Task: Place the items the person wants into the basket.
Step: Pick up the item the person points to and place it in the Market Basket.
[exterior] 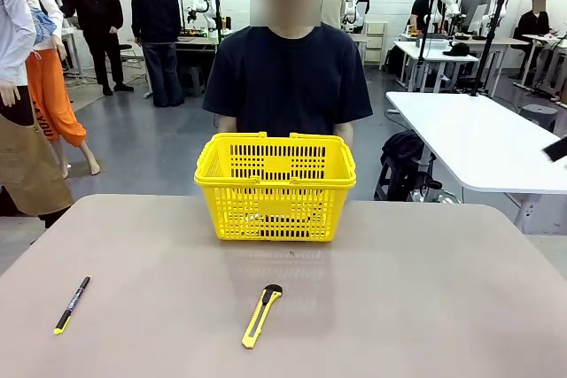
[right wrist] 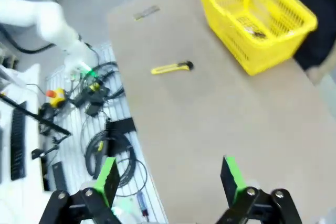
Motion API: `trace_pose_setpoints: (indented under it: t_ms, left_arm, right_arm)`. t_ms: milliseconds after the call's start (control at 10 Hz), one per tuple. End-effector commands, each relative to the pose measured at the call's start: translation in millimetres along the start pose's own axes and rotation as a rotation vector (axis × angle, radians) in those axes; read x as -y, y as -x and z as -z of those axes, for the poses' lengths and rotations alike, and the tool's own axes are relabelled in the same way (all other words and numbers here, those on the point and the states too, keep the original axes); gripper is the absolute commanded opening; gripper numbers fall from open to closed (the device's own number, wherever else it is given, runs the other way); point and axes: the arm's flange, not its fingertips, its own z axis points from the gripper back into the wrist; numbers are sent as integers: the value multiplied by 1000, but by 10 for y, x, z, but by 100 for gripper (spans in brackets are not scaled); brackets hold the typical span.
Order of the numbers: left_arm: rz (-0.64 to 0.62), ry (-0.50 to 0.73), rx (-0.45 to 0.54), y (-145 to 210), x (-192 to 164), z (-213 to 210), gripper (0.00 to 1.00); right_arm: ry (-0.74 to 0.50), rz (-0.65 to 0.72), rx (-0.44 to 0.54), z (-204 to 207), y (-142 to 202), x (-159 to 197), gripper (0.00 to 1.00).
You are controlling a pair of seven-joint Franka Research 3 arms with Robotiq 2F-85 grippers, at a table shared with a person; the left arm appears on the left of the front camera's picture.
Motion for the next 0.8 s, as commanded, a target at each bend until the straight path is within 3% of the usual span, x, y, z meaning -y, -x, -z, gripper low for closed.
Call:
trace_pose_setpoints:
  t_ms: [0, 200, 300, 400, 700]
  left_arm:
    - [24, 4, 18, 9, 13, -8, 100]
    - [24, 4, 18, 9, 13, -8, 100]
    - [24, 4, 18, 9, 13, -8, 100]
    - [24, 4, 18, 9, 13, -8, 100]
    - [24, 4, 18, 9, 13, -8, 100]
  right_arm:
    - [-161, -110, 117, -393, 388, 64, 100]
    - [-116, -158, 248, -717, 840, -12, 100]
    - [-33, -96, 366, -846, 1026, -67, 100]
    - [37, -29, 422, -889, 1144, -121, 100]
    - [135, 87, 447, -880, 1382, -165, 100]
